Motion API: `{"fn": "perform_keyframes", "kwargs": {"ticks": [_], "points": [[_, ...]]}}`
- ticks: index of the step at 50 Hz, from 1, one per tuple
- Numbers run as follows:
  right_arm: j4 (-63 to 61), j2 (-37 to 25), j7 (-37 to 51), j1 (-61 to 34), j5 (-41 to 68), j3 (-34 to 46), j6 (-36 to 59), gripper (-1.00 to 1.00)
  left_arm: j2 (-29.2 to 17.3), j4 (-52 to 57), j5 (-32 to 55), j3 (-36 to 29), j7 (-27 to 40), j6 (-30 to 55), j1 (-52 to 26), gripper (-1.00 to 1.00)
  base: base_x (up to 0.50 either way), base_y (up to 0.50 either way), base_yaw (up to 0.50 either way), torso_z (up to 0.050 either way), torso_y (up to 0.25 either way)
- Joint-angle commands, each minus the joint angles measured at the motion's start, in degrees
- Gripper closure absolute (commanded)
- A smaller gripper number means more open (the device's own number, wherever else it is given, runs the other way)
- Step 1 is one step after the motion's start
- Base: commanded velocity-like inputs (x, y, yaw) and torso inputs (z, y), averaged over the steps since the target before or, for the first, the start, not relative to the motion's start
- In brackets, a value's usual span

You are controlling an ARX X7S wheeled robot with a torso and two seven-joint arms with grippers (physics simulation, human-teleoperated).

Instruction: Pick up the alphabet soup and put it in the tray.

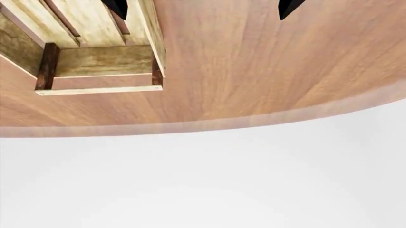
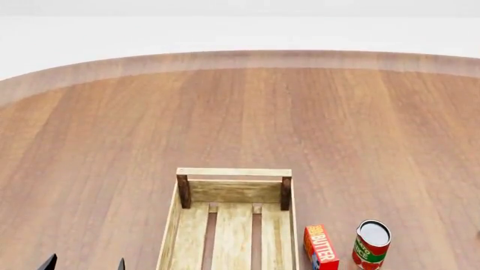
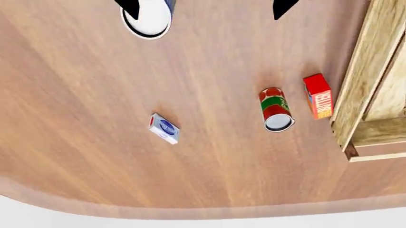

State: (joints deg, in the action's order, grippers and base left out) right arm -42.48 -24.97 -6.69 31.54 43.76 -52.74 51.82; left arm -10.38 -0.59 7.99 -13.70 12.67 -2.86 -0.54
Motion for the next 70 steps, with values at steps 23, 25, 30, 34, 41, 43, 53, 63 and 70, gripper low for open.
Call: {"fn": "perform_keyframes", "kwargs": {"ticks": [23, 25, 30, 34, 41, 43, 53, 63, 70], "points": [[11.07, 2.07, -1.84, -1.07, -6.35, -0.56, -6.47, -1.00, -0.77, -0.20, 0.67, -1.06, 0.89, -0.20, -0.25, -1.00, 0.00, 0.00, 0.00, 0.000, 0.000], [11.77, 2.01, -1.68, -1.76, -6.76, 0.30, -6.66, -1.00, -0.81, -0.23, 0.73, -1.10, 0.93, -0.21, -0.28, -1.00, 0.00, 0.00, 0.00, 0.000, 0.000], [13.63, 1.32, -0.66, -4.17, -7.21, 1.52, -6.37, -1.00, -0.92, -0.14, 0.84, -1.26, 1.07, -0.13, -0.29, -1.00, 0.00, 0.00, 0.00, 0.000, 0.000], [15.13, 0.66, -0.07, -5.93, -7.51, 2.46, -6.12, -1.00, -1.00, -0.13, 0.91, -1.38, 1.17, -0.11, -0.33, -1.00, 0.00, 0.00, 0.00, 0.000, 0.000], [17.75, -0.68, 0.68, -8.10, -7.93, 3.39, -5.38, -1.00, -1.16, -0.11, 1.17, -1.56, 1.22, -0.22, -0.36, -1.00, 0.00, 0.00, 0.00, 0.000, 0.000], [19.00, -1.08, 0.85, -8.96, -8.26, 3.86, -5.45, -1.00, -1.20, -0.06, 1.15, -1.62, 1.32, -0.25, -0.36, -1.00, 0.00, 0.00, 0.00, 0.000, 0.000], [23.17, -2.06, 1.32, -11.64, -9.89, 6.16, -6.30, -1.00, -1.40, -0.07, 1.32, -1.91, 1.58, -0.22, -0.42, -1.00, 0.00, 0.00, 0.00, 0.000, 0.000], [26.74, -2.13, 1.87, -14.68, -11.57, 9.47, -7.67, -1.00, -1.58, -0.12, 1.44, -2.17, 1.85, -0.40, -0.44, -1.00, 0.00, 0.00, 0.00, 0.000, 0.000], [28.44, -2.17, 2.21, -16.31, -12.48, 11.57, -8.17, -1.00, -1.74, -0.13, 1.17, -2.51, 2.08, -0.68, -0.42, -1.00, 0.00, 0.00, 0.00, 0.000, 0.000]]}}
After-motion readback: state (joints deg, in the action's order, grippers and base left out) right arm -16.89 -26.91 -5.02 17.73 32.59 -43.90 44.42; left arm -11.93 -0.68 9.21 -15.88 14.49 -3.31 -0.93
